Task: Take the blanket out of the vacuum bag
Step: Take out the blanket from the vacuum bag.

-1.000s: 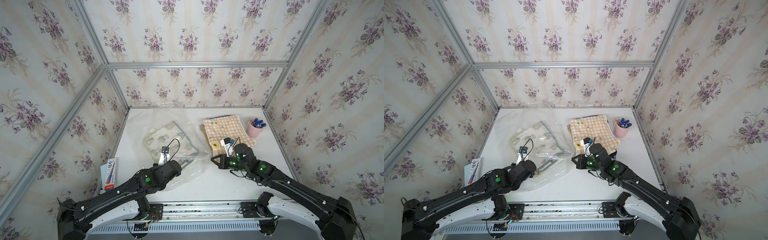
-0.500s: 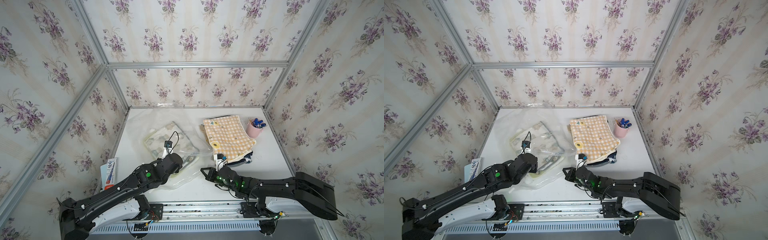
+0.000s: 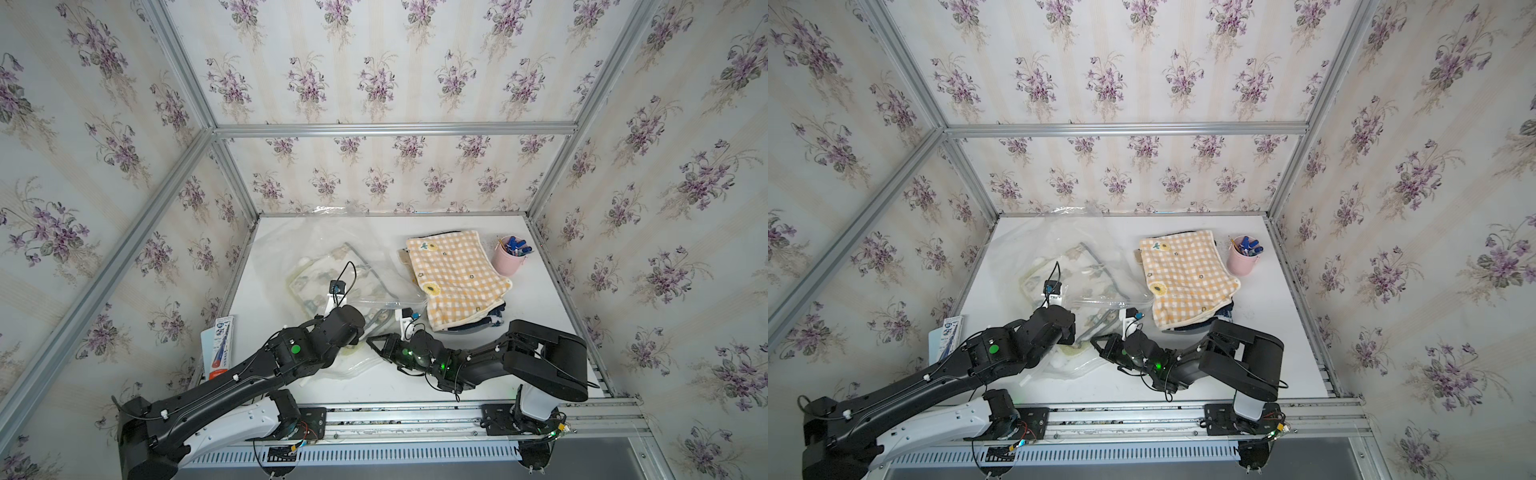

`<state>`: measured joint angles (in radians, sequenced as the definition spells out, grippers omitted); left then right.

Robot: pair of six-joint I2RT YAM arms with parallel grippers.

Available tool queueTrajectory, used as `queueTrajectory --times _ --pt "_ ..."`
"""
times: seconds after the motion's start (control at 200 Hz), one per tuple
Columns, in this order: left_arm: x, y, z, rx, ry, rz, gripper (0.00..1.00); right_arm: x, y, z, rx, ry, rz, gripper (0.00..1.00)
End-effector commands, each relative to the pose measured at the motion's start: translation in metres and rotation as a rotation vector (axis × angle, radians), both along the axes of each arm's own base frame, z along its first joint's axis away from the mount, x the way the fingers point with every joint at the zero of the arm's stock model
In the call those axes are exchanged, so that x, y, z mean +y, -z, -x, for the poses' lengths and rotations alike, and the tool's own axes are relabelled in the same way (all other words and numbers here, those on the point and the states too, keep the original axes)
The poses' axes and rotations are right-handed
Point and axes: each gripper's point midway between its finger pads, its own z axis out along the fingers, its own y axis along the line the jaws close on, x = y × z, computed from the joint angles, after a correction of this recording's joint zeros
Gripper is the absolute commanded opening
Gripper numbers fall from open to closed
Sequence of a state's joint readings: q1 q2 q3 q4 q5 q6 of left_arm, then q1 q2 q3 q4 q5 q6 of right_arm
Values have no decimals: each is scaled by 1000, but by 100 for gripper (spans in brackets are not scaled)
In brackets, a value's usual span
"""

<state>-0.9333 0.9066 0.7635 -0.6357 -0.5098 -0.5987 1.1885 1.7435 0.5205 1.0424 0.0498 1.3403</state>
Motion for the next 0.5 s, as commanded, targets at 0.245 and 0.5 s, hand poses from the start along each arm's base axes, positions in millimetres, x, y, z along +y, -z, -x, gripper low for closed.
queueTrajectory --times 0.245,0.5 --pt "2 6 4 -15 25 13 8 -7 26 -41 116 93 15 30" --pt "6 18 6 -6 22 1 9 -10 38 -36 155 82 61 33"
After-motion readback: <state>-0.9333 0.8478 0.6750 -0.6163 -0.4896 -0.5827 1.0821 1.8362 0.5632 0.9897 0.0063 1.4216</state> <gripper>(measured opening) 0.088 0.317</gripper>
